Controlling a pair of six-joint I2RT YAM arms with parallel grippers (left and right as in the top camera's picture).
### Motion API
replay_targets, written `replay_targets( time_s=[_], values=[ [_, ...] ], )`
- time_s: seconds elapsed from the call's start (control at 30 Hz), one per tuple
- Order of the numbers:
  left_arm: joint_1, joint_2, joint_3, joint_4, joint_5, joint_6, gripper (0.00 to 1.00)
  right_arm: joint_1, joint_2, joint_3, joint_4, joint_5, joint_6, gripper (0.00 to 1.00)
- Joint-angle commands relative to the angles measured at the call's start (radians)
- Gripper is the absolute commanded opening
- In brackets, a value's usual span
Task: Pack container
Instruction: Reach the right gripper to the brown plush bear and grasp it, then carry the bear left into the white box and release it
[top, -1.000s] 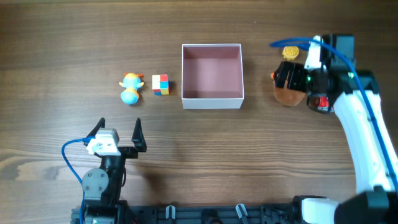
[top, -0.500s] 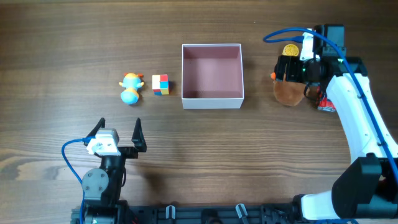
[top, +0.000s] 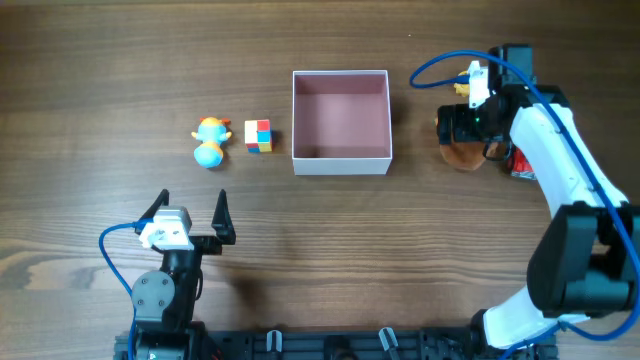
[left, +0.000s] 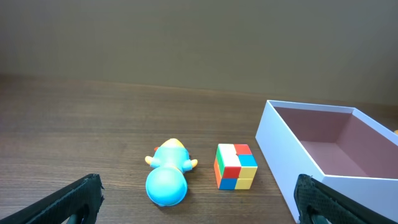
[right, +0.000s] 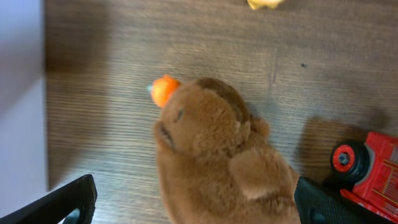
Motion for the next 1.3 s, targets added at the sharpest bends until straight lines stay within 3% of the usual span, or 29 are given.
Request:
replay_targets(
  time_s=[0.0,0.5,0.73,0.93,1.27],
  values=[
    [0.01,-0.009,-0.001,-0.008,0.019,0.016,1.0,0.0,0.051,0.021,0.003,0.096,0.063,1.0],
    [0.01,-0.009,-0.001,-0.008,0.019,0.016,1.0,0.0,0.074,0.021,-0.068,0.05,0.002,0.99],
    [0.01,-0.009,-0.001,-0.008,0.02,0.016,1.0,0.001,0.074,0.021,-0.065,0.05,0.028,0.72],
    [0.01,-0.009,-0.001,-0.008,0.019,0.016,1.0,0.001,0.074,0.021,-0.061,0.05,0.072,0.38],
    [0.01,-0.009,-0.001,-0.008,0.019,0.016,1.0,0.001,0.039,0.041,-0.074,0.049,0.084,0.22]
  ],
)
